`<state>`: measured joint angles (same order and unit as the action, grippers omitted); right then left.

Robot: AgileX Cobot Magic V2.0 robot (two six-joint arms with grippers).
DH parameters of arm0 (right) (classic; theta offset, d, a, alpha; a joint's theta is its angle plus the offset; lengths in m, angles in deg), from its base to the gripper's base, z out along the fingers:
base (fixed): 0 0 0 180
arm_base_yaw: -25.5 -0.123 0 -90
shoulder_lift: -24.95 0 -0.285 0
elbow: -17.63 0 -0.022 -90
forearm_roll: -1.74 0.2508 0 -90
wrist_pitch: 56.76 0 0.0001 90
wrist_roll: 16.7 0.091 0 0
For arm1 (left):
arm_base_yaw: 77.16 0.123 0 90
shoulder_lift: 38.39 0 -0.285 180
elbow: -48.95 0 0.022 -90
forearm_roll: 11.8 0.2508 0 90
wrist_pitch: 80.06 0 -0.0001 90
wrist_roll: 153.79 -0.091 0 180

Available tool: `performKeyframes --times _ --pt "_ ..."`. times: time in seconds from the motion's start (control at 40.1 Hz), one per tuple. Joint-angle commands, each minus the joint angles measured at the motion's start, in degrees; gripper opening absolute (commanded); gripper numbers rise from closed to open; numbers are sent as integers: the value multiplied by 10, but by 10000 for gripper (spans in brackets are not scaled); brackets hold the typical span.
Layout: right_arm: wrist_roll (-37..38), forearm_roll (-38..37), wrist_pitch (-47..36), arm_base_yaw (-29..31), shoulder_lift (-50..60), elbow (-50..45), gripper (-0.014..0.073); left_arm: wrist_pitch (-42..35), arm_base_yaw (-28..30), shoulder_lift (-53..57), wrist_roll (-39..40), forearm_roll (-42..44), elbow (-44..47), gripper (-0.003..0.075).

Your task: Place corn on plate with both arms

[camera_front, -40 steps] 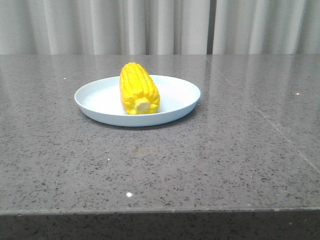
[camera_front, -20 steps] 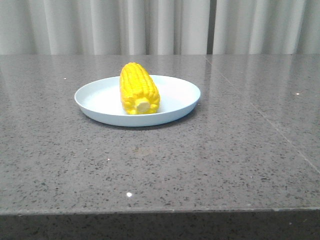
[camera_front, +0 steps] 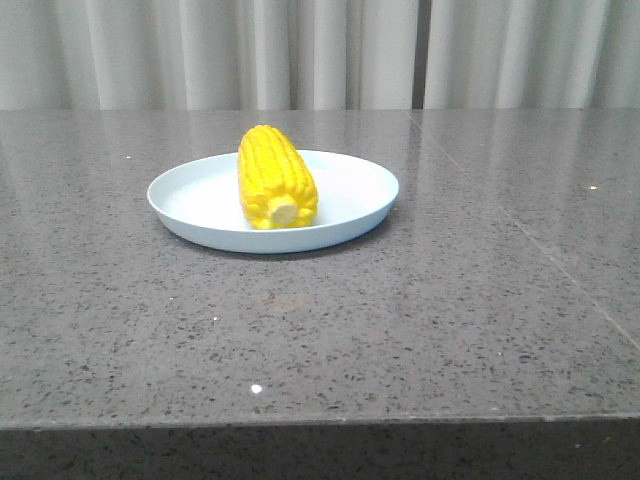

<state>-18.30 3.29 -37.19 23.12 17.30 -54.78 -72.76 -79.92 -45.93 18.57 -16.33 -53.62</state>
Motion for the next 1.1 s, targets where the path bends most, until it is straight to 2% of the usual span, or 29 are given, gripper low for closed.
performKeyframes --times 0.0,0.125,1.072 --pt "-11 9 -85 19 13 -17 -60 -51 -5 12 1 -1 3 -20" --pt "-11 23 -169 21 14 -64 -60 -51 -5 12 1 -1 3 -20" --pt "-11 25 -164 21 14 -60 -60 -51 -5 12 1 -1 3 -20"
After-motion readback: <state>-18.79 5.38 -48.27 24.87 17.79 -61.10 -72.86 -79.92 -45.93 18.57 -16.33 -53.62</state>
